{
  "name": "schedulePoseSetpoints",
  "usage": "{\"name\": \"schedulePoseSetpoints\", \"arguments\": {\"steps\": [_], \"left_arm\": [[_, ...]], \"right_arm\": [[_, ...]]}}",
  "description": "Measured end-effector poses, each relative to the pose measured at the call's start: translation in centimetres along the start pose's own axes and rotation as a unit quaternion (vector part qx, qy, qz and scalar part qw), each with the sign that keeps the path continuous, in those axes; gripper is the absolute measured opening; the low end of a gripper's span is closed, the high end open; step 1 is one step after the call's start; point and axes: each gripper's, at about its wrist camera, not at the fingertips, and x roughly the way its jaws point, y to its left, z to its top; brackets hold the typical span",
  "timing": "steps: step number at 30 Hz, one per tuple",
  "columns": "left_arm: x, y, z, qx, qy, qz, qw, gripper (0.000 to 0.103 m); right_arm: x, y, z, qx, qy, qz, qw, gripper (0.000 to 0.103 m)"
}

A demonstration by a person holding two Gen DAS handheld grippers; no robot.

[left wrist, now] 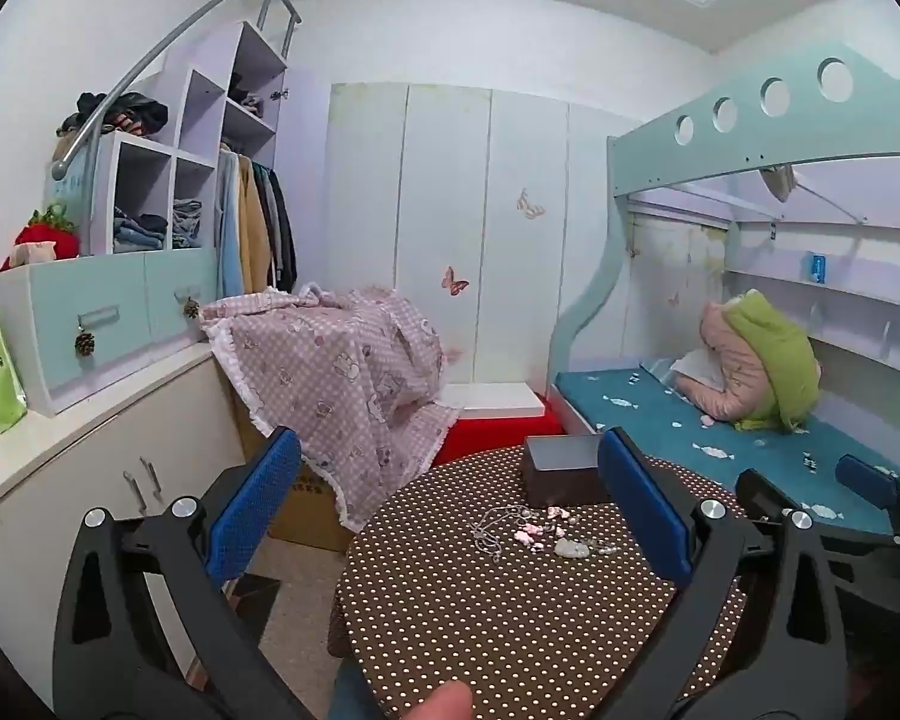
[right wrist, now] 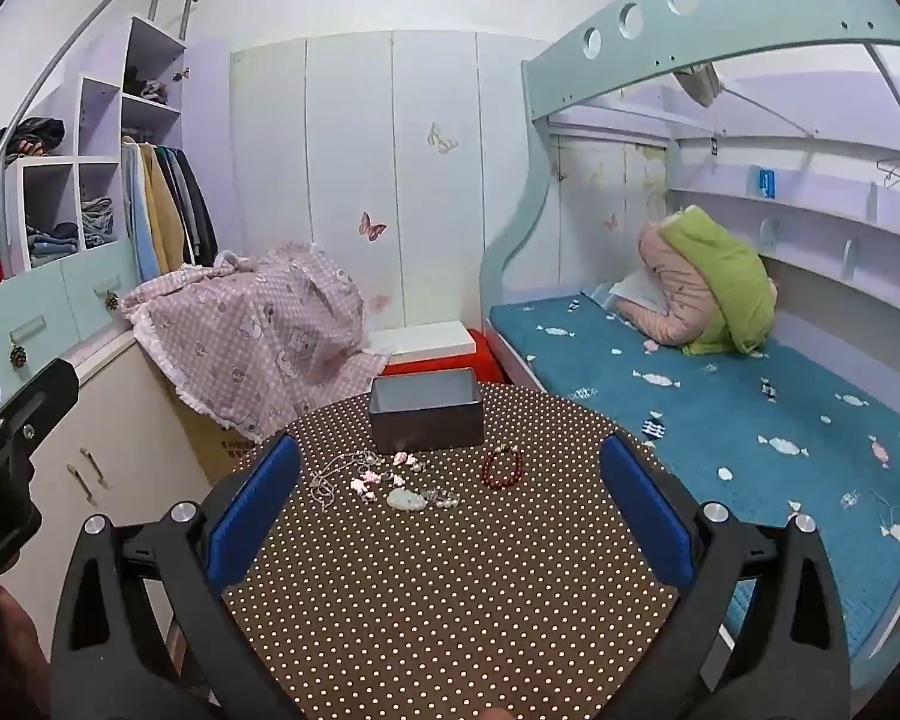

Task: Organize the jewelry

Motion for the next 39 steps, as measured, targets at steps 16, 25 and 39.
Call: {"name": "schedulePoseSetpoints", "arguments": {"steps": [16,25,39], "left_arm": [[1.0,-0.6,0.5,0.008,-0.006,-0.01,0.9999,0.099],[1.2,0.2,0.3,0.009,-0.006,-0.009,0.9999,0.099],[4.0,0.3,0.2,0.013,0.002,0.0,0.9999,0.099]], "right_arm": [[-0.7,0.6,1.7,-0.011,-0.026,-0.004,1.0,0.096],[-0.4,1.1,1.9,-0.017,-0.029,-0.004,0.999,0.096],[1.1,0.7,2.8,-0.022,-0.03,-0.011,0.999,0.096]]}}
